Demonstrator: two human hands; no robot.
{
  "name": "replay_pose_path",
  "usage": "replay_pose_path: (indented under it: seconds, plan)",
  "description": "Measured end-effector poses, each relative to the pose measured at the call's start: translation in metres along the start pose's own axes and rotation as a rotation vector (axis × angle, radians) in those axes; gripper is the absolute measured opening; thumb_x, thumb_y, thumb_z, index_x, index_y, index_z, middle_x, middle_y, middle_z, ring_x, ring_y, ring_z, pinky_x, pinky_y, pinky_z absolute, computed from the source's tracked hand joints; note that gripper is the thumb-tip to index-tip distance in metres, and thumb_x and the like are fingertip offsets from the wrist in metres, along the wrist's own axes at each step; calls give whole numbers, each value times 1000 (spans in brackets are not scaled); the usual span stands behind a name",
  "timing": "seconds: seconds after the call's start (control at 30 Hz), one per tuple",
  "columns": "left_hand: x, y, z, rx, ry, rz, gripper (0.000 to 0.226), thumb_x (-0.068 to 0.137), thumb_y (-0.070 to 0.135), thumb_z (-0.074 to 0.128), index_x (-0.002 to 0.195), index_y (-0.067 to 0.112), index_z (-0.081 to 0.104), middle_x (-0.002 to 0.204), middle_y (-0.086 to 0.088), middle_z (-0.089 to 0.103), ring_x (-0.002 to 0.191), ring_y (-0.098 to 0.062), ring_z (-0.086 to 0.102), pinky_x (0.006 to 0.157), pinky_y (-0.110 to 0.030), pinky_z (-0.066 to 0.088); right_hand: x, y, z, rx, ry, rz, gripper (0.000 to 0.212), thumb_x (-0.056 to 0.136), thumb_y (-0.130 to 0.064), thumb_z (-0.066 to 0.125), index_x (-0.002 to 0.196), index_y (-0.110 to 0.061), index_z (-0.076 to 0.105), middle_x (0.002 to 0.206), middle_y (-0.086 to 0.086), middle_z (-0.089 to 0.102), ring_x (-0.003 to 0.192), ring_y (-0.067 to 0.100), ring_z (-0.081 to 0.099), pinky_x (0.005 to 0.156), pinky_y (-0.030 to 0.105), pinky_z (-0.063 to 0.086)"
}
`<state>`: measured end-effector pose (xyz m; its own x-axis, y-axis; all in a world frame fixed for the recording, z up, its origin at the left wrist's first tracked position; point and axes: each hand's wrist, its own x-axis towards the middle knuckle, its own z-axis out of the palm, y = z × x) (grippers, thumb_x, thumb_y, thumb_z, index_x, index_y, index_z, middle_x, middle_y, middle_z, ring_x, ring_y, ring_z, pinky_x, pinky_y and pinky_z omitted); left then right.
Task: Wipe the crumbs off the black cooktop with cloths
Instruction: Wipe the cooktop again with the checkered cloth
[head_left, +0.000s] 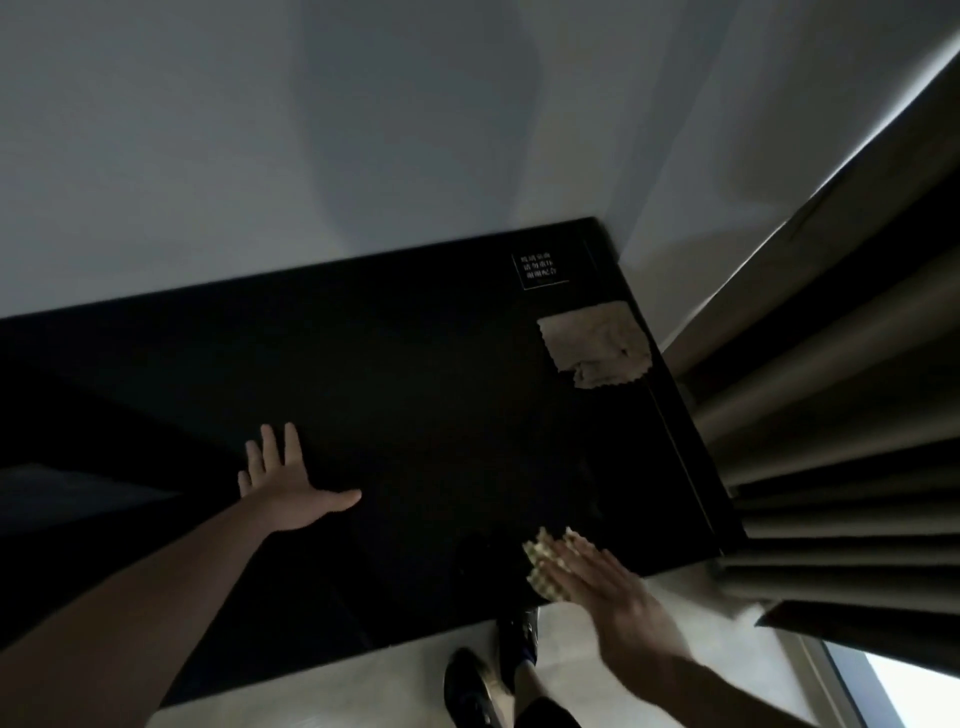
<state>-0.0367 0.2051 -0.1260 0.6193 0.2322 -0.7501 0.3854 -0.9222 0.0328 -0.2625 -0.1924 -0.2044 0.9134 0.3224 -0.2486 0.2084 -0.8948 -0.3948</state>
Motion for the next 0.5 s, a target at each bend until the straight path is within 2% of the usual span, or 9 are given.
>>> replay_pose_path:
  seconds: [0.07, 0.13, 0.2, 0.23, 0.3, 0.37, 0.43, 0.5]
  plan:
    - [-16, -12, 14, 92, -20, 55, 156, 55, 83, 73, 157, 24, -29, 163, -6, -38, 155, -33, -23, 128, -54, 7, -6, 26, -14, -72, 5, 3, 125, 59, 19, 58, 164, -40, 30, 174, -17, 23, 161, 12, 26, 128, 30, 19]
    - [-32, -19, 33, 156, -17, 94, 156, 55, 80, 76, 157, 22, -27, 164, -7, -36, 155, -36, -21, 127, -55, 13, 5, 57, -31, -100, 16, 95, 122, 53, 21, 60, 161, -35, 42, 170, -6, 36, 156, 20, 38, 126, 32, 29]
    - [-45, -22, 52, 174, 14, 122, 152, 60, 76, 77, 158, 22, -25, 164, -8, -34, 155, -38, -18, 125, -58, 20, 27, 86, -54, -75, 93, 241, 104, 62, 20, 62, 155, -25, 51, 166, 7, 44, 148, 34, 51, 118, 39, 46]
    - [-48, -22, 58, 167, 36, 127, 149, 62, 74, 78, 159, 22, -23, 165, -8, -32, 156, -38, -16, 124, -58, 23, 41, 101, -66, -43, 146, 304, 91, 72, 17, 60, 155, -20, 52, 165, 11, 44, 147, 38, 51, 118, 44, 46]
    - [-50, -21, 62, 167, 63, 128, 145, 65, 71, 79, 160, 22, -20, 166, -9, -29, 156, -39, -13, 122, -58, 30, 69, 120, -93, 10, 245, 418, 76, 84, 10, 48, 158, -8, 45, 167, 16, 40, 152, 41, 43, 123, 45, 38]
    - [-46, -18, 61, 189, 57, 125, 144, 67, 69, 79, 160, 21, -21, 165, -11, -30, 156, -41, -11, 120, -56, 33, 95, 132, -108, 36, 310, 507, 80, 83, 10, 51, 161, -2, 37, 169, 19, 35, 157, 42, 31, 126, 44, 33]
    - [-42, -17, 61, 210, 46, 126, 144, 69, 68, 78, 159, 18, -23, 164, -13, -32, 155, -43, -13, 119, -55, 34, 116, 122, -106, 79, 251, 561, 87, 84, 10, 57, 165, -6, 28, 173, 17, 26, 162, 40, 19, 130, 50, 25]
    - [-38, -19, 64, 207, 58, 139, 144, 69, 69, 78, 159, 19, -23, 164, -12, -33, 155, -43, -14, 119, -53, 36, 129, 94, -83, 61, 202, 623, 82, 94, -2, 53, 168, -14, 20, 177, 10, 14, 164, 36, 7, 133, 52, 13]
